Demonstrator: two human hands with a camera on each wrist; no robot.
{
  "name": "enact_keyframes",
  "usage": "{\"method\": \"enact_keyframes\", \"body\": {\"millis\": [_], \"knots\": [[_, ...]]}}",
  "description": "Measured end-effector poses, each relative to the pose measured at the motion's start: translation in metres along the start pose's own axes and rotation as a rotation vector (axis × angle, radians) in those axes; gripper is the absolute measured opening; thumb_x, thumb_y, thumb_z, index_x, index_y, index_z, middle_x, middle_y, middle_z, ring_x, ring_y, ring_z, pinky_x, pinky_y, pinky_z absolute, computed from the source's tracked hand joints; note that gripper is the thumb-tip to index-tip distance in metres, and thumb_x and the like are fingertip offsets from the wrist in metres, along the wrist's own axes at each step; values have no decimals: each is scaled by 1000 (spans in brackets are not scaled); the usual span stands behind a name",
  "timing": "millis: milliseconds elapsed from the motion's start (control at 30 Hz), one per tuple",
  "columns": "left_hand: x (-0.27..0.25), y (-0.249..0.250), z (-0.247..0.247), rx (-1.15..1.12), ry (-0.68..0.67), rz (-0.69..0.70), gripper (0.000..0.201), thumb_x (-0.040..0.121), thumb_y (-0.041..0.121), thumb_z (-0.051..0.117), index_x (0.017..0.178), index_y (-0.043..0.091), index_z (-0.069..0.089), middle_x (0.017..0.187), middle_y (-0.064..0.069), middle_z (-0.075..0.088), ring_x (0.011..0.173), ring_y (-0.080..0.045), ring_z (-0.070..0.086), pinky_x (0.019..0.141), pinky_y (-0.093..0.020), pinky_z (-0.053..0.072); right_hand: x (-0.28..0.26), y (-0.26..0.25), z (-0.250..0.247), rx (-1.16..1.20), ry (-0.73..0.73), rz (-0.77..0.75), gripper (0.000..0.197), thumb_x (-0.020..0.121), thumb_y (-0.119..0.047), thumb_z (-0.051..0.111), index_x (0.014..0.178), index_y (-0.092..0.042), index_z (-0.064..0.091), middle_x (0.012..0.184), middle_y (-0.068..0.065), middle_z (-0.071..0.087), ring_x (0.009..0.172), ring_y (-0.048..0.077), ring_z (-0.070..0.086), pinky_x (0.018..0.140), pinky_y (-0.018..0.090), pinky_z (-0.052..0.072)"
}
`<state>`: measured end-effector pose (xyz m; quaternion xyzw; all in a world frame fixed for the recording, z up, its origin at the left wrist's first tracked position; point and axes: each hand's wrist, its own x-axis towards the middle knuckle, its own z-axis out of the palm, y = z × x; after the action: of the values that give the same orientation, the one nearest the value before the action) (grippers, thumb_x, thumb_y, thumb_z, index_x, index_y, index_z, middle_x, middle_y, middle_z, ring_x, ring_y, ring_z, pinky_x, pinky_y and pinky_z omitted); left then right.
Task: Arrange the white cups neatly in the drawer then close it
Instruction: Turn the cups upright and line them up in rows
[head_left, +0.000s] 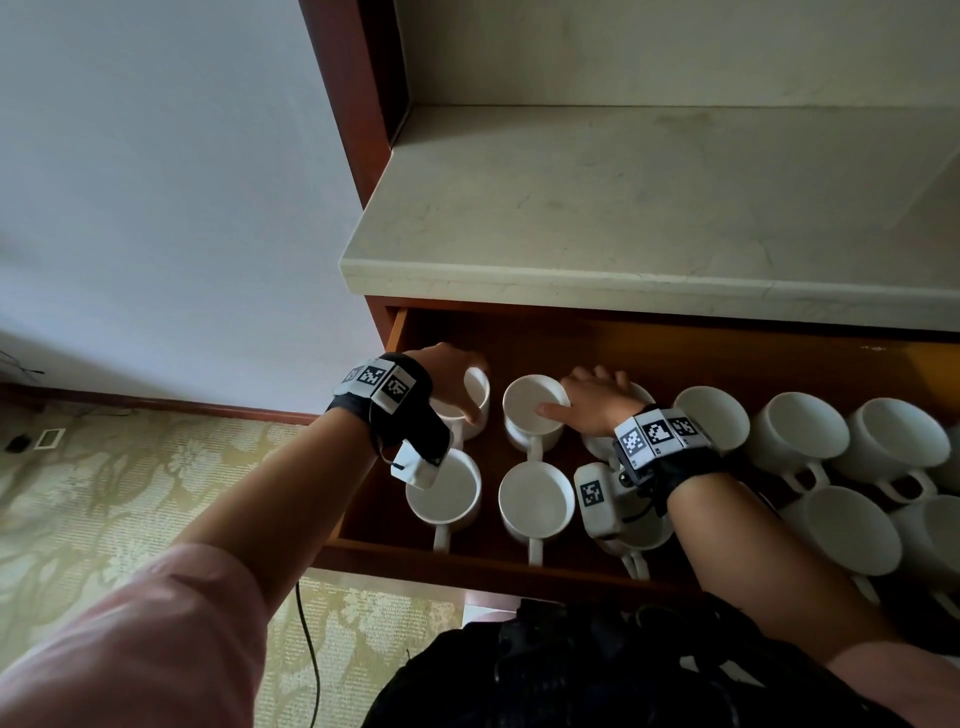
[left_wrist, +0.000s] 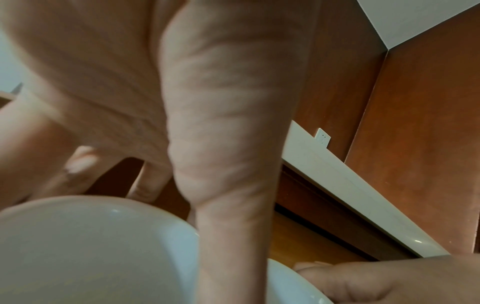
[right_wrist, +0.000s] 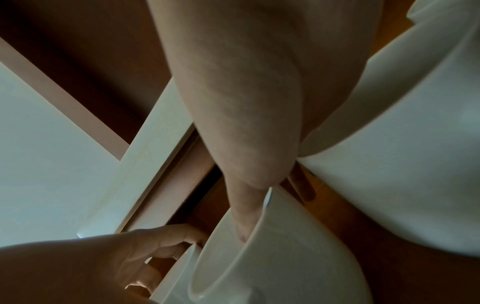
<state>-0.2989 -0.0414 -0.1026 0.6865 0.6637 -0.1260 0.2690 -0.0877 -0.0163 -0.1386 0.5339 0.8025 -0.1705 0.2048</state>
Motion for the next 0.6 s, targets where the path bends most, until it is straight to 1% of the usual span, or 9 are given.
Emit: {"method": "enact_keyframes", "body": {"millis": [133,367,533,600], "knots": [[-2,2,1,-6,2,-5,78,71,38,79,139,28,42,129,-5,55,82,-17,53,52,-22,43,0,0,0,9,-6,2,71,90,-67,31,142,-20,35,149,5,28,139,32,18,112,49,13],[-6,5,1,20,6,-3,76,74,35,78,141,26,41,130,-6,54,85,-17,53,48,-18,39,-1,0,0,9,-3,-7,69,90,-66,32,141,-20,36,148,5,29,138,32,20,112,49,14],[-8,6,0,16,4,-7,75,75,35,77,140,25,42,129,-6,55,77,-14,51,47,-18,38,-2,0,0,16,-2,-10,68,90,-66,33,140,-20,37,147,6,30,138,32,20,111,48,14],[-9,6,0,16,3,-7,76,75,35,78,140,25,41,130,-6,55,69,-12,49,48,-18,38,-2,0,0,19,-3,-13,68,90,-66,33,139,-19,38,147,6,31,138,32,20,111,49,15]]}}
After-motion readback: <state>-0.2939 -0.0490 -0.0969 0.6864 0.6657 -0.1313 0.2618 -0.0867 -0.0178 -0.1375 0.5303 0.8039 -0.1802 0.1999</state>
